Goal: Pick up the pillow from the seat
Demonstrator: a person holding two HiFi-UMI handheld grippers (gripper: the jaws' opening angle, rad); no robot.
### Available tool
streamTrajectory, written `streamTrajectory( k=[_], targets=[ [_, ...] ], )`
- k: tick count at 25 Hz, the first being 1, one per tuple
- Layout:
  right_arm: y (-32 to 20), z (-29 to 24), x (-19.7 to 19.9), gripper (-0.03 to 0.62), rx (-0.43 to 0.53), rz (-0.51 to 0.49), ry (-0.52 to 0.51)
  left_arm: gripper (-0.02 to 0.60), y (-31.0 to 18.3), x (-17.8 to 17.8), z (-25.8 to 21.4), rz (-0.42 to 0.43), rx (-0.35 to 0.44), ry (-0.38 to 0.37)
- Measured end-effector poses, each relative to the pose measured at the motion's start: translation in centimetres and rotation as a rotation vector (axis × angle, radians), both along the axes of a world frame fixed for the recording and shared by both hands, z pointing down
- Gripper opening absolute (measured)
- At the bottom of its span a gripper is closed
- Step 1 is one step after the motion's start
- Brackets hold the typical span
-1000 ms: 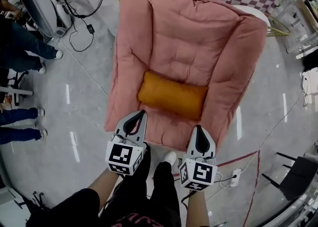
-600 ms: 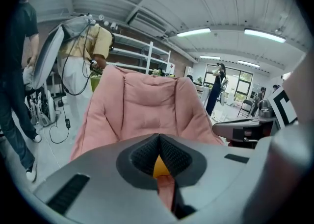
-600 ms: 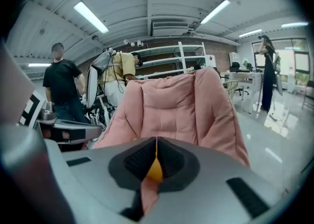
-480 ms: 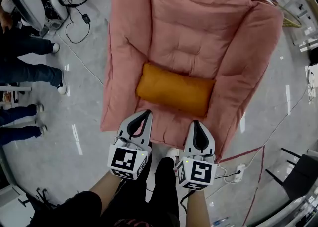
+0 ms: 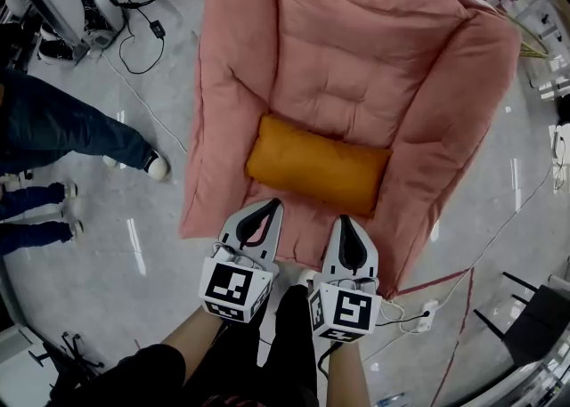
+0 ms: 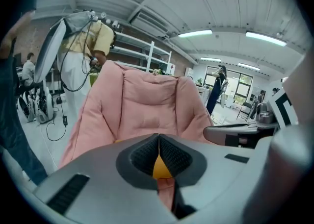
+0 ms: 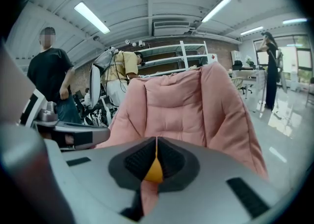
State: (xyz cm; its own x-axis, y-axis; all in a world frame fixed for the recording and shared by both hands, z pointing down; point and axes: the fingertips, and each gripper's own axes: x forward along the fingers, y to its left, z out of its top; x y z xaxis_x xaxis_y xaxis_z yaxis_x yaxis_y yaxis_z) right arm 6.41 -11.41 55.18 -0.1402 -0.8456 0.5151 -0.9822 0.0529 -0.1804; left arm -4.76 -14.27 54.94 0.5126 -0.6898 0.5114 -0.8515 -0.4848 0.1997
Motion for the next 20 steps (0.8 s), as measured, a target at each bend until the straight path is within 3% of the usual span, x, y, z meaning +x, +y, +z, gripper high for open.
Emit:
streamTrajectory(
  k=[7,8,9,10,12,20],
  targets=[
    [-0.7,0.1,0.9,0.023,0.01,0.017,-0.022,0.015,-1.0,0.6,0.5,0.037,-0.009,0.021],
    [-0.9,0.1,1.2,0.023,0.011,0.021,-0.019,0.044,-1.3,0.6,0.6,0.038,-0.02,0.025],
    [-1.0,0.1,1.5,0.031,0.011,0.025,-0.017,0.12,-1.6,0.6,0.7,0.04,-0.032,0.029],
    [-1.1,0.1,1.7,0.076,0.009,0.025,-0.018,0.162,-1.8,0.6,0.9,0.044,-0.041,0.03],
    [-1.2,0.6,1.9,0.145,-0.002,0.021,-0.03,0.181,-2.2,0.6,1.2,0.05,-0.046,0.02],
    [-1.9,3.0,2.6,0.239,-0.037,-0.002,-0.025,0.261,-3.3,-0.6,4.0,0.035,-0.091,-0.026]
  ],
)
